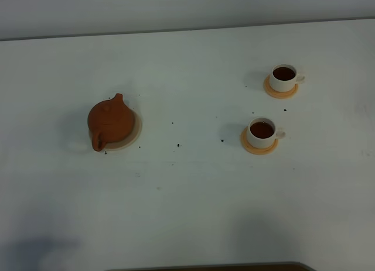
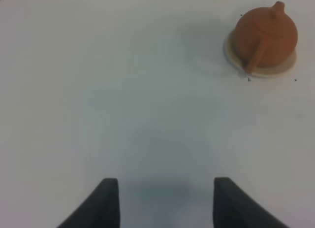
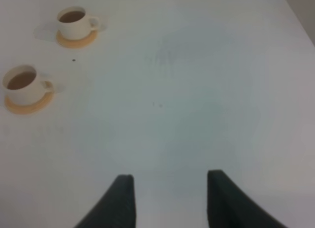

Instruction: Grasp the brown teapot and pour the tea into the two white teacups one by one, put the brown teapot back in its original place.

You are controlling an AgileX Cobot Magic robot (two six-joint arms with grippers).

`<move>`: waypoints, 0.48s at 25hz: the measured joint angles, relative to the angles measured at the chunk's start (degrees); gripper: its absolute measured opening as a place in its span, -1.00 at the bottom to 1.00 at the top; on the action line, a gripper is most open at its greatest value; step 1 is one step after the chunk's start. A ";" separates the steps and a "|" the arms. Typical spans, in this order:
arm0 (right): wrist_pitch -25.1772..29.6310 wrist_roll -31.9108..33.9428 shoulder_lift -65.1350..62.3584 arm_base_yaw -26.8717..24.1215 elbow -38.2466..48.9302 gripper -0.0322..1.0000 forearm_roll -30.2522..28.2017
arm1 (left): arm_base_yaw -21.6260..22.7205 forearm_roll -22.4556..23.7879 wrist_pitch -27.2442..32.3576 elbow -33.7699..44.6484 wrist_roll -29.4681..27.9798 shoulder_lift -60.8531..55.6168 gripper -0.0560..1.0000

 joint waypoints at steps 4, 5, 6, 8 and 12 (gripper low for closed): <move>0.00 0.00 0.00 0.00 0.00 -0.21 0.00 | -2.97 1.04 0.00 0.00 -0.81 0.00 0.00; 0.00 0.00 0.00 0.00 0.00 -0.21 0.00 | -3.10 1.04 0.00 0.00 -0.94 0.00 0.00; 0.00 0.00 0.00 0.00 0.00 -0.21 0.00 | -3.09 1.04 0.00 0.00 -1.06 0.00 0.00; 0.00 0.00 0.00 0.00 0.00 -0.21 0.00 | -2.82 1.04 0.00 0.00 -1.17 0.00 0.00; 0.00 0.00 0.00 0.00 0.00 -0.21 0.00 | -2.45 1.04 0.00 0.00 -1.54 0.00 0.00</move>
